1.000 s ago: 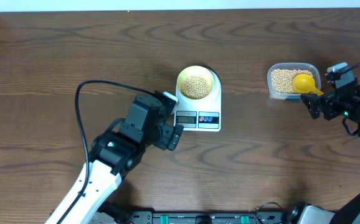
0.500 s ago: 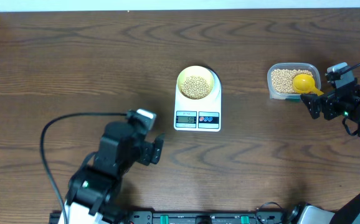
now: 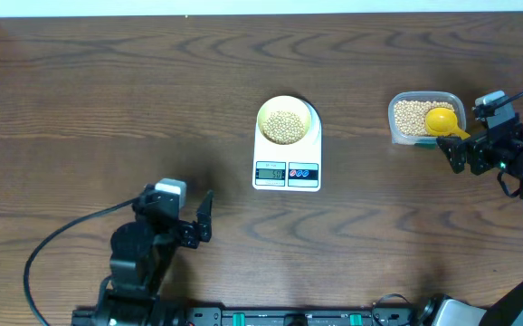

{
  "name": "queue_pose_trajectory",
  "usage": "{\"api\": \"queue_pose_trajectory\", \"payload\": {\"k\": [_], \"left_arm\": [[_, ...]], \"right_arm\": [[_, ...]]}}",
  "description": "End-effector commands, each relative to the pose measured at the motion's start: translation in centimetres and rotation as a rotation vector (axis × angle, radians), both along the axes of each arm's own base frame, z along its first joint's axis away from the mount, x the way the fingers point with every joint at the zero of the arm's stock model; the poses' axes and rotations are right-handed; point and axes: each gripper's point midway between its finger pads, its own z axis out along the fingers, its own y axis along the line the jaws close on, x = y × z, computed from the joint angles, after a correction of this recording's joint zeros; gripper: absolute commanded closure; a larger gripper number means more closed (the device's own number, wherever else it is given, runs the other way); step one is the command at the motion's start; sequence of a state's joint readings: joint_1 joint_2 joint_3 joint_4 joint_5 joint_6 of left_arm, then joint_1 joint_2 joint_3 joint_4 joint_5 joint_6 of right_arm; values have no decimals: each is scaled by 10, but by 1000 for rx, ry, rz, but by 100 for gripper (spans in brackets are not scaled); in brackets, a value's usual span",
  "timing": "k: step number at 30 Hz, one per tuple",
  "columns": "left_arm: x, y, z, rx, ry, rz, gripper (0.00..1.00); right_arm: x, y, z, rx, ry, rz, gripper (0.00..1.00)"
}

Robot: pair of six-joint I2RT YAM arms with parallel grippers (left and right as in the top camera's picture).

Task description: Scoop item into bowl and weigh 50g on scale

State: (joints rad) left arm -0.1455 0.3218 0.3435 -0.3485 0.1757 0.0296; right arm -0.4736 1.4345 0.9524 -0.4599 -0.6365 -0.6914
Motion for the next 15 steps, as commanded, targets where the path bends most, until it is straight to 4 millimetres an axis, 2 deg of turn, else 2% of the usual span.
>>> {"api": "queue_pose_trajectory", "payload": {"k": [1,15], "left_arm": [[1,7,3,-21,-65,26,11],[10,36,35,-34,-395,144,11]], "right_arm": [[-1,2,8,-3,-27,18,1],[-1,2,8,-3,-27,18,1]]}}
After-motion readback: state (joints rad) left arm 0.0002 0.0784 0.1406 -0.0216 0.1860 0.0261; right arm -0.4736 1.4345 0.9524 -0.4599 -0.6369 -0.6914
